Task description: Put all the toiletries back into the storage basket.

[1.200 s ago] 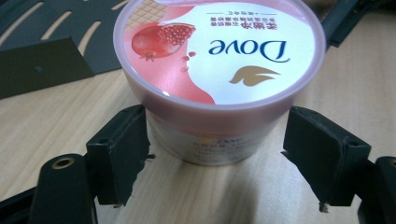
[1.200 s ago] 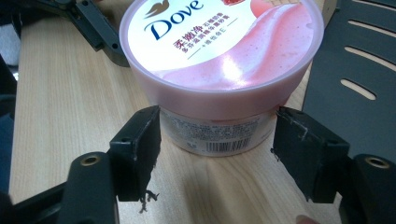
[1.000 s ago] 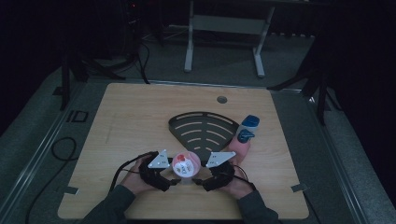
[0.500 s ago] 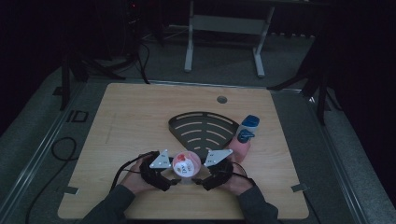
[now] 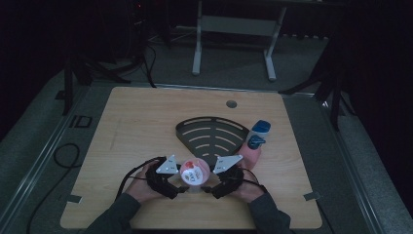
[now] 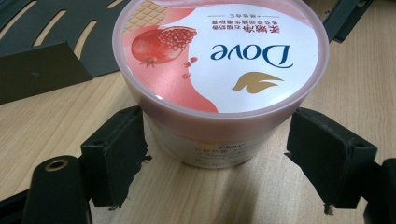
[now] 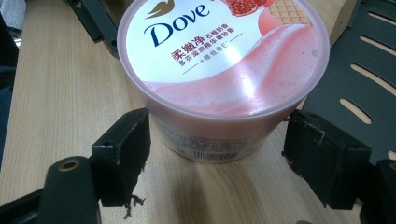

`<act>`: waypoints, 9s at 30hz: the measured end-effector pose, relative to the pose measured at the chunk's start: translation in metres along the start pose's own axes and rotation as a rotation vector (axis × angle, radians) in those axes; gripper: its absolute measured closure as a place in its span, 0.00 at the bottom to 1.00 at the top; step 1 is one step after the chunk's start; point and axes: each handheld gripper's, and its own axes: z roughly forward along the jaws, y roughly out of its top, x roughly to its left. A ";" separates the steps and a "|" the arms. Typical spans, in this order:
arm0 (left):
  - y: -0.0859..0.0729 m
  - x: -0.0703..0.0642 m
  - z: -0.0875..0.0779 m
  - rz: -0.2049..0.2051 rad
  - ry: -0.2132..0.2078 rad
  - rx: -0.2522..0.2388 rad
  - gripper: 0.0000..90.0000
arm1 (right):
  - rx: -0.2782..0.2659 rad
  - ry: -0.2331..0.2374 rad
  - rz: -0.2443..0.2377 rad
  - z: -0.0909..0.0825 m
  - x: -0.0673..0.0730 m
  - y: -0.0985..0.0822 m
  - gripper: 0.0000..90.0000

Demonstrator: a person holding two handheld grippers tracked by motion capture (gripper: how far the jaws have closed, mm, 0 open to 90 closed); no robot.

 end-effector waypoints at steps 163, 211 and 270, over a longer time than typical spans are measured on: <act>0.056 0.151 0.033 -0.143 0.169 0.132 0.22 | 0.111 -0.241 0.250 0.051 -0.126 0.077 0.28; 0.030 0.129 -0.005 -0.277 0.216 0.000 0.56 | 0.181 -0.217 0.327 0.039 -0.089 0.068 0.55; -0.020 0.084 0.020 -0.327 0.210 0.043 0.58 | 0.080 -0.529 0.245 -0.151 -0.058 0.034 1.00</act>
